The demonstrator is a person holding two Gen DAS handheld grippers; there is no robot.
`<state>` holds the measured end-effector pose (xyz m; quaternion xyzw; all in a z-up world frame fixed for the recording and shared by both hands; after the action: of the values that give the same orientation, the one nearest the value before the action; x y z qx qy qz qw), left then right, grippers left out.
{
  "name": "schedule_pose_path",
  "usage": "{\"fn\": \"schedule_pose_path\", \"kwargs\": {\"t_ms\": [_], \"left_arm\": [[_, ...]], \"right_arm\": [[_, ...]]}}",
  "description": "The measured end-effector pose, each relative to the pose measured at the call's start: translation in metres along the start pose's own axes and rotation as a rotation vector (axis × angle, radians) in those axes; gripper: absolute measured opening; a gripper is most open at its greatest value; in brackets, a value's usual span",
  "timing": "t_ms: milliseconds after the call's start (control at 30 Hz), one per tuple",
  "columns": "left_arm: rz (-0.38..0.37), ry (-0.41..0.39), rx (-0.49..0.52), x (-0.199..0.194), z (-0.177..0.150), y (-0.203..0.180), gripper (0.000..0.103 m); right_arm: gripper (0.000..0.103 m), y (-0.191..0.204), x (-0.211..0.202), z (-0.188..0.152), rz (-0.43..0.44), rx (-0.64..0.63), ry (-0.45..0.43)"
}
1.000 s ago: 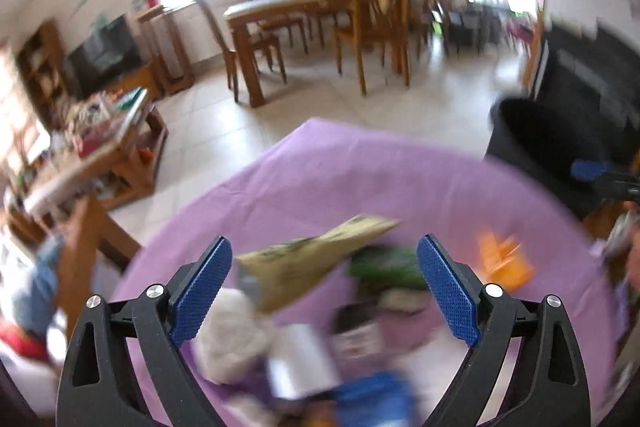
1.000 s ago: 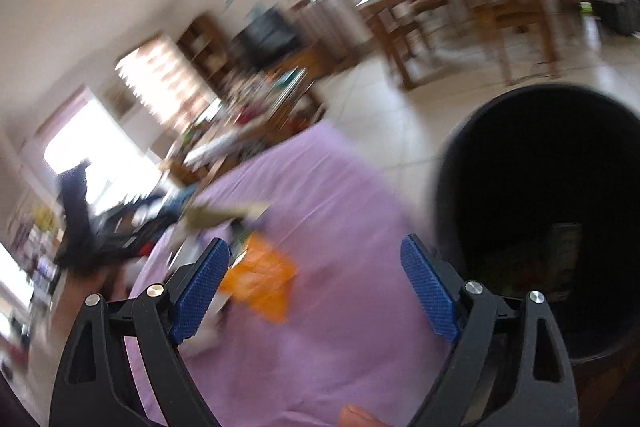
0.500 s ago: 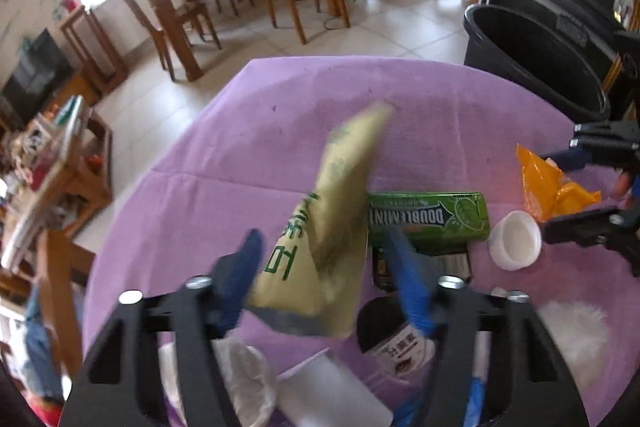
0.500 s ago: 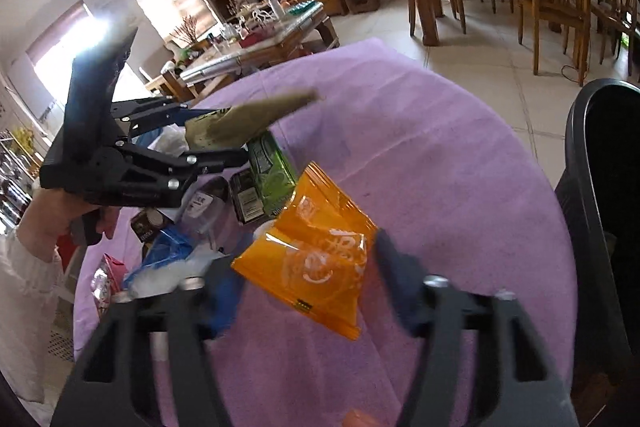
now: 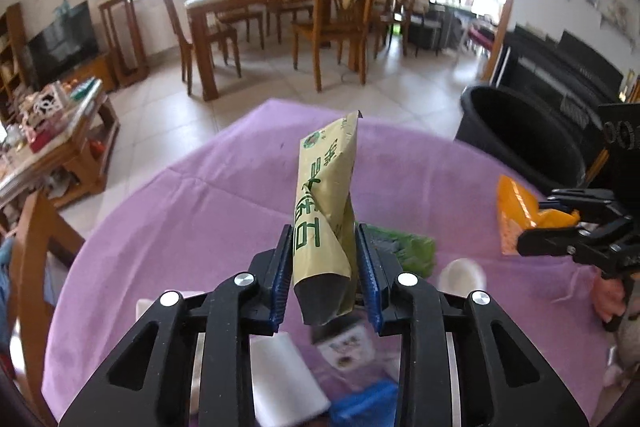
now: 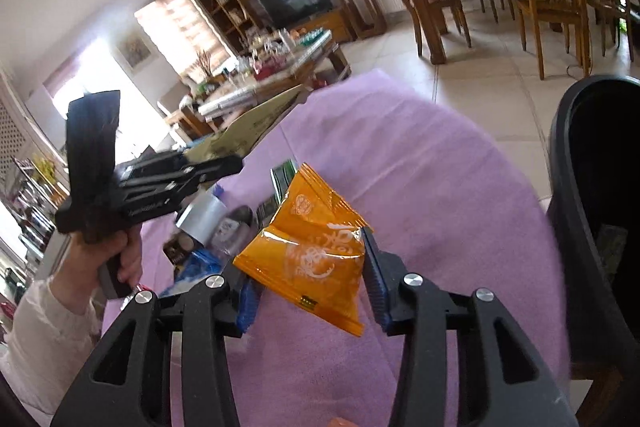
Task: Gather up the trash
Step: 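Grasp the beige packet with the left tool while the right tool grasps the orange wrapper, then move both items over the black bin and open both tools to release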
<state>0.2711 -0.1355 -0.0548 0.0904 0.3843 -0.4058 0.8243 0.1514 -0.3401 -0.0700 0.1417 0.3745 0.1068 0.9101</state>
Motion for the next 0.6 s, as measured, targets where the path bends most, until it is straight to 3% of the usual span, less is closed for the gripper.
{"fn": "schedule_pose_path", "kwargs": {"t_ms": [333, 600], "left_arm": [[-0.066, -0.241, -0.073, -0.059, 0.013, -0.072, 0.031], [-0.155, -0.328, -0.091, -0.056, 0.037, -0.137, 0.031]], "right_arm": [[0.044, -0.001, -0.063, 0.03, 0.021, 0.002, -0.186], [0.044, -0.048, -0.119, 0.057, -0.022, 0.105, -0.362]]}}
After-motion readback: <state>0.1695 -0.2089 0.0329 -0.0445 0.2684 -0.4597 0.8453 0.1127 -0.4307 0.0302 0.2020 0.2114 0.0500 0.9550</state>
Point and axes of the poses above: each gripper's, at about its wrist camera, not at the fingertips, and x roughly the way its jaws point, y to its left, z to its top, the point moved 7 cm from there along x, roughly the way its jaws point, and after that the axes turned 11 degrees about -z, right-handed, at the moved point
